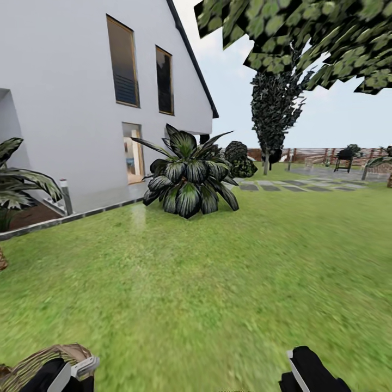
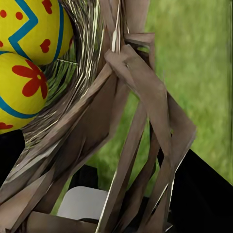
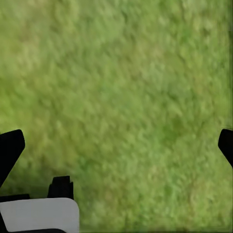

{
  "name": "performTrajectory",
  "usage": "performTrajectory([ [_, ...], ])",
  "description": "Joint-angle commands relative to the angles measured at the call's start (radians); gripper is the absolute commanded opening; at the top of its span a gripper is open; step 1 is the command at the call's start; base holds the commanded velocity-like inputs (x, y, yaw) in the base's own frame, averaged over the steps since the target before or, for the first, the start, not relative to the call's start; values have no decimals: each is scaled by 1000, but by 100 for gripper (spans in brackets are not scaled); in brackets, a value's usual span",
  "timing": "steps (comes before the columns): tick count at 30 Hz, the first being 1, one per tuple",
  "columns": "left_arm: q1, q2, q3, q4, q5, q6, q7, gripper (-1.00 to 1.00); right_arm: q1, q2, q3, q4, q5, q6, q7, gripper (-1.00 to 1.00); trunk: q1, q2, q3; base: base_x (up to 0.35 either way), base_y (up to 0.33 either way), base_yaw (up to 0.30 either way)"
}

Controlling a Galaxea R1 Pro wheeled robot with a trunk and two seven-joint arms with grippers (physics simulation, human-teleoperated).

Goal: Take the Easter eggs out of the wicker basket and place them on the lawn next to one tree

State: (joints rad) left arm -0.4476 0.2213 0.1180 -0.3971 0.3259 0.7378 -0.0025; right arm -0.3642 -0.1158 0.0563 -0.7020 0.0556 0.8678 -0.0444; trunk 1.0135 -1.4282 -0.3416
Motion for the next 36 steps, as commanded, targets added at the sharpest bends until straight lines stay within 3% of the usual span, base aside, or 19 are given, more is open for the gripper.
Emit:
performTrajectory([
  [1,0,0,5,-2,-8,6,1,-100,-1,-1,5,-1,4,5,0,100,0,-1,-1,0,0,-300],
  [36,0,-4,5,-2,-8,5,-1,-100,-1,0,5,1,4,-15,0,100,0,-1,-1,0,0,-300],
])
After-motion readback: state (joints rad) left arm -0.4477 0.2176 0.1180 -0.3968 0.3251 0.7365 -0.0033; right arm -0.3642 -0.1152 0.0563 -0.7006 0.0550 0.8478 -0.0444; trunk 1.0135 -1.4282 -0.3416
